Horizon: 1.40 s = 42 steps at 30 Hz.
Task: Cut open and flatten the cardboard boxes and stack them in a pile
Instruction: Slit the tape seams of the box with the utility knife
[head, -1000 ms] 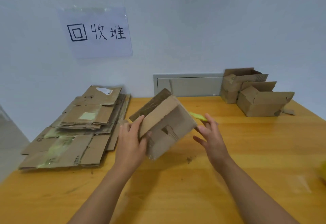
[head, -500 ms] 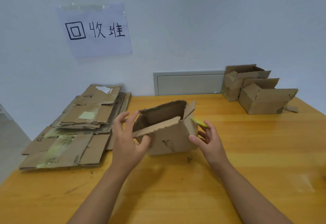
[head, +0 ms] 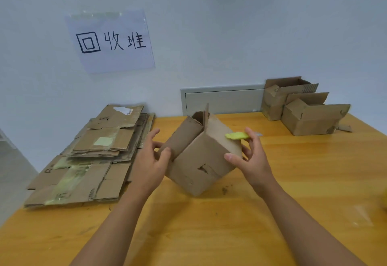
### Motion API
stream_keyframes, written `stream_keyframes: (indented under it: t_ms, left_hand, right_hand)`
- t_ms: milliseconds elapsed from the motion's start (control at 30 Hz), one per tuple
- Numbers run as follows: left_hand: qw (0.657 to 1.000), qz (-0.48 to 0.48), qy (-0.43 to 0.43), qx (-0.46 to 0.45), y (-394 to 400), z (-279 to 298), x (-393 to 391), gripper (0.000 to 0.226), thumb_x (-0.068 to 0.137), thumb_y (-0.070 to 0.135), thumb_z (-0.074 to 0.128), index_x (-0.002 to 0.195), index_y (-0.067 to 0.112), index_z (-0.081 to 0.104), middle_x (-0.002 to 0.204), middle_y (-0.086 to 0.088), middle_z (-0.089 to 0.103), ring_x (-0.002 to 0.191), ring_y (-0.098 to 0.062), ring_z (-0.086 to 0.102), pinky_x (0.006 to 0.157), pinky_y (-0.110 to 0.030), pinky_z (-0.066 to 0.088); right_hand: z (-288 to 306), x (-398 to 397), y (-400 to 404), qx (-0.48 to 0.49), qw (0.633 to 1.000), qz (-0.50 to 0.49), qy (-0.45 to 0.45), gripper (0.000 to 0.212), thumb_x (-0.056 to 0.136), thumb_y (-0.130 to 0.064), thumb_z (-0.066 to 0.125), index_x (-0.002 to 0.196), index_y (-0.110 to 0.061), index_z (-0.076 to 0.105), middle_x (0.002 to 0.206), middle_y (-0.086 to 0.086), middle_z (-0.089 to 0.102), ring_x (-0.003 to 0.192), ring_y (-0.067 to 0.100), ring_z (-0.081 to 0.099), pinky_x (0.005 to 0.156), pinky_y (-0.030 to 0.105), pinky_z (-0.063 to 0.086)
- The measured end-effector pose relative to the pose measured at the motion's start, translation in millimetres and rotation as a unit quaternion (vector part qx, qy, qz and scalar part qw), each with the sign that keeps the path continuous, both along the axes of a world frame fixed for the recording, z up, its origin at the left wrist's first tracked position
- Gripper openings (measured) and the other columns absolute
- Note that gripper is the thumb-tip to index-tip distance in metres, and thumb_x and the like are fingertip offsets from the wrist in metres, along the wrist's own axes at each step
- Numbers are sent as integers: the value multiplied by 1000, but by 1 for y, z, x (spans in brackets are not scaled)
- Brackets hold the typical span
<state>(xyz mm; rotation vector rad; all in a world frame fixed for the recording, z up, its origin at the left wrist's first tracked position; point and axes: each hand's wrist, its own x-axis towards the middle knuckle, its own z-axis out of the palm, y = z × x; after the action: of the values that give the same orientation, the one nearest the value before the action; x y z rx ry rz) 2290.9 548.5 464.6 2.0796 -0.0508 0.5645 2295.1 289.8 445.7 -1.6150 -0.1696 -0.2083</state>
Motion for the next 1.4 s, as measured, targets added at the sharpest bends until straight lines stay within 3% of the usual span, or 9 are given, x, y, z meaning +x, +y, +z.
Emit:
stream_keyframes:
  t_ms: [133, 200, 400, 633, 833, 967, 1100, 1233, 1400]
  left_hand:
    - [997, 31, 1, 69, -7, -13, 4, 56, 94, 37, 61, 145, 38, 37, 124, 11, 39, 115, -8, 43, 93, -32, 40]
    - [997, -5, 29, 69, -14, -16, 5, 34, 100, 32, 52, 133, 40, 50, 125, 12, 48, 117, -10, 47, 90, -29, 42]
    - [933, -152, 232, -228, -36, -9, -12, 44, 105, 49, 26, 112, 33, 67, 100, 9, 74, 99, -11, 68, 90, -32, 51]
    - [920, -124, 238, -285, -20, -27, -3, 77, 84, 81, 17, 129, 34, 59, 124, 2, 67, 117, -14, 60, 103, -43, 47]
    - [878, -123, 271, -375, -7, -30, -1, 62, 92, 72, 29, 123, 30, 63, 114, -1, 73, 110, -22, 66, 99, -49, 51]
    - [937, -32, 266, -226, -7, -39, 4, 65, 93, 71, 36, 138, 25, 48, 120, -4, 69, 103, -20, 67, 94, -46, 54]
    - [987, 9, 68, -144, -7, -32, -6, 65, 92, 65, 45, 148, 38, 29, 141, 8, 44, 121, -7, 47, 87, -21, 41]
    - [992, -112, 48, -32, -12, -31, -7, 64, 87, 59, 49, 147, 46, 32, 152, 22, 24, 137, 1, 28, 109, -28, 34]
    - [988, -114, 92, -44, -12, -32, 2, 48, 94, 43, 56, 140, 34, 46, 149, 19, 24, 141, -7, 26, 115, -33, 29]
  right_hand:
    - [18, -6, 7, -37, 999, 5, -26, 114, 53, -57, 80, 150, -40, 23, 128, -36, 35, 115, -19, 41, 77, 10, 50]
    - [20, -9, 15, -62, 998, 1, -34, 114, 55, -58, 80, 151, -39, 22, 130, -36, 35, 117, -23, 38, 82, 12, 49]
    - [39, -1, 39, -128, 984, -110, -58, 110, 64, -69, 75, 152, -32, 23, 150, -9, 38, 137, 9, 37, 109, 38, 42]
    - [54, 5, 63, -208, 975, -18, -74, 85, 82, -54, 46, 157, -30, 12, 160, -10, 23, 145, 11, 21, 111, 32, 25]
    - [40, 10, 54, -115, 989, 78, -56, 72, 87, -27, 64, 137, -59, 24, 148, -17, 39, 125, 5, 49, 97, 28, 47]
    - [25, 14, 59, -166, 984, 52, -25, 70, 95, -30, 65, 152, -35, 25, 140, -18, 42, 125, 6, 48, 93, 27, 46]
    - [20, 22, 66, -153, 988, -8, 19, 66, 95, -35, 63, 152, -30, 29, 128, -16, 44, 119, 9, 48, 93, 28, 40]
    - [17, 32, 73, -165, 984, -20, 57, 66, 94, -38, 62, 151, -29, 29, 133, -11, 46, 114, 15, 53, 89, 31, 43]
    - [19, 38, 71, -185, 981, -61, 10, 53, 93, -29, 65, 142, -25, 44, 122, -9, 57, 111, 10, 56, 89, 32, 49]
